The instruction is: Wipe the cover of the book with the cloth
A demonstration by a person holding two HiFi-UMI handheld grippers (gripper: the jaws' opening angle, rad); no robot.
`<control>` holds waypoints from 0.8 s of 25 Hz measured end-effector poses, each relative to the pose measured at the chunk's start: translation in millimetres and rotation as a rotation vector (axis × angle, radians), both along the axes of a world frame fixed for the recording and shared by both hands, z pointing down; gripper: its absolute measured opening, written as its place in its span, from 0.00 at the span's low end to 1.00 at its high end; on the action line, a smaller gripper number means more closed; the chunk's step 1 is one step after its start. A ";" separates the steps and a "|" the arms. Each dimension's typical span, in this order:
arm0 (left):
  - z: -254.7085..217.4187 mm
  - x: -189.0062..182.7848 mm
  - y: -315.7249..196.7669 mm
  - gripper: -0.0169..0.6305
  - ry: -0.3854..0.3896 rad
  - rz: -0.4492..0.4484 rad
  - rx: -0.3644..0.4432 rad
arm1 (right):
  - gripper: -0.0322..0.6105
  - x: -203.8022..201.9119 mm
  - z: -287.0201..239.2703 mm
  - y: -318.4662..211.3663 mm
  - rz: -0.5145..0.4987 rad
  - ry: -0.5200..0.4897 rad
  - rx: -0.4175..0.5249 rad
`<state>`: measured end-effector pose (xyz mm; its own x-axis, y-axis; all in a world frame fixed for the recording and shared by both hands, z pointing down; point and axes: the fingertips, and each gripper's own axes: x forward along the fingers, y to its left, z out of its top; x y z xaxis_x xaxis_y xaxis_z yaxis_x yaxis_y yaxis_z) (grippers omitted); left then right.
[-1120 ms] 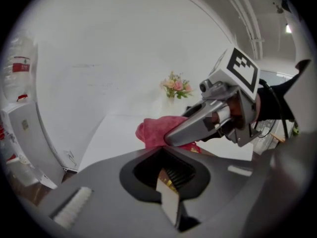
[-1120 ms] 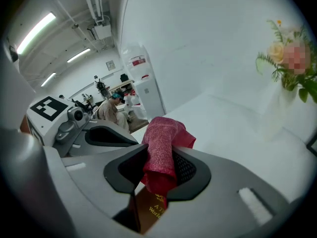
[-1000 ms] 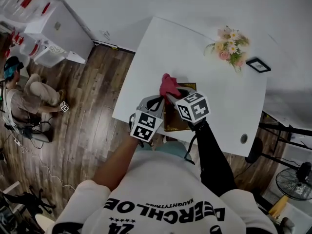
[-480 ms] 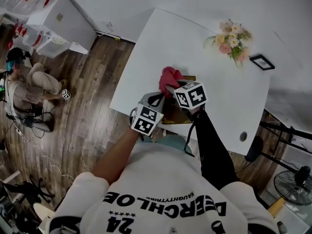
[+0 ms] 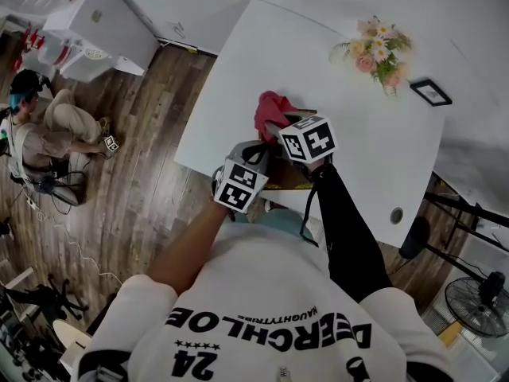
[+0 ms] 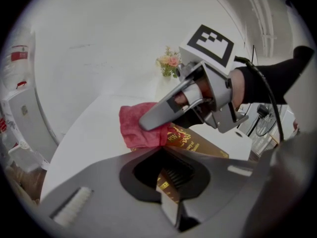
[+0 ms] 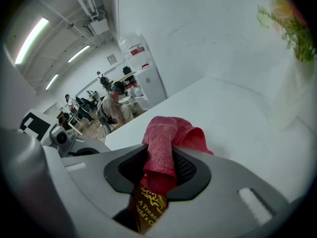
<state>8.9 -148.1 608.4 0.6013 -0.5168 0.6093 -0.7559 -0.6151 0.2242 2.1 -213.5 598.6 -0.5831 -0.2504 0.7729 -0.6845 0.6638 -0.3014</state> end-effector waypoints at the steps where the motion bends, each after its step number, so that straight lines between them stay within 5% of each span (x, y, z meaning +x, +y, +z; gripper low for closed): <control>1: 0.4 -0.1 -0.4 0.10 -0.003 -0.005 -0.001 | 0.21 -1.7 1.9 -0.2 -0.004 -0.002 -0.006; 6: 12.7 -1.8 -3.9 0.10 -0.051 -0.023 -0.014 | 0.21 -3.2 9.8 1.1 0.015 -0.030 -0.024; 20: 15.2 -5.3 -1.3 0.10 0.002 -0.047 -0.004 | 0.21 -5.5 10.9 3.0 0.003 0.010 0.003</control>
